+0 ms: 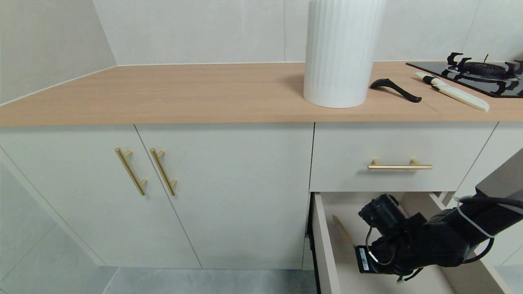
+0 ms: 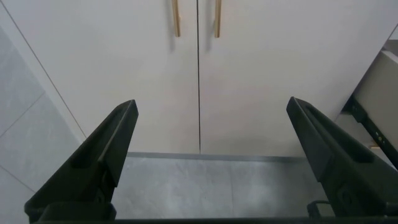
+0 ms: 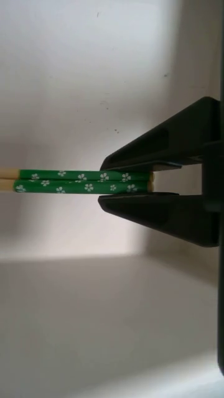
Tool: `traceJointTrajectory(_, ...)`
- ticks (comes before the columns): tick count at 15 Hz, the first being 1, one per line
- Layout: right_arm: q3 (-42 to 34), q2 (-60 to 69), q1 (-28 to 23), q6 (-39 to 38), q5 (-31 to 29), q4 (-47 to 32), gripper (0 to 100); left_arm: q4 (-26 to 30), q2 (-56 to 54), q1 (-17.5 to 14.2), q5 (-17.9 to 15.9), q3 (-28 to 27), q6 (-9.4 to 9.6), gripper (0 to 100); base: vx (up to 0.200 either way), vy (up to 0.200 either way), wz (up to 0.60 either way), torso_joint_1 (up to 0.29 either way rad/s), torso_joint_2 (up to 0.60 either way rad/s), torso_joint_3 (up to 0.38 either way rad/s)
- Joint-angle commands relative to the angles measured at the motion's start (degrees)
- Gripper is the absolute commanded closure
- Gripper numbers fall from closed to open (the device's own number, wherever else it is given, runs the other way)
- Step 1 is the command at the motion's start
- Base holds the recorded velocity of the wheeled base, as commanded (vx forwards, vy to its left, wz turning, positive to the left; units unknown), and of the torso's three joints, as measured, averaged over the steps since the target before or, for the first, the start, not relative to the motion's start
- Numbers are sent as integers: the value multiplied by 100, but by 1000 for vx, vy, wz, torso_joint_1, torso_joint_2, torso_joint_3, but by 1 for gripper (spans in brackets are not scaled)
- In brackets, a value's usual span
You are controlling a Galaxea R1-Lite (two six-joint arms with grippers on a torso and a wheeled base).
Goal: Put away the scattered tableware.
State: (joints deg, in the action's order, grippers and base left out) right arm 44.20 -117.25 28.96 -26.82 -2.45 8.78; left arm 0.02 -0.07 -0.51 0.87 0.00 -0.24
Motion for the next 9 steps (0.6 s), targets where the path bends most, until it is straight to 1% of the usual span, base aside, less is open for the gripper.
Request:
traceJointTrajectory(1,-17,-501,4,1,-10,256,100,-2,7,-2,1,0,-2,0,0,0,0,0,0,0)
traceJointTrajectory(5,-17,-720,74,-16,-194,502,100,6,7,-2,1,0,-2,0,0,0,0,0,0,0)
traceJointTrajectory(9,-17,-756,74,-25,-212,616,100,-2,7,-2,1,0,-2,0,0,0,0,0,0,0)
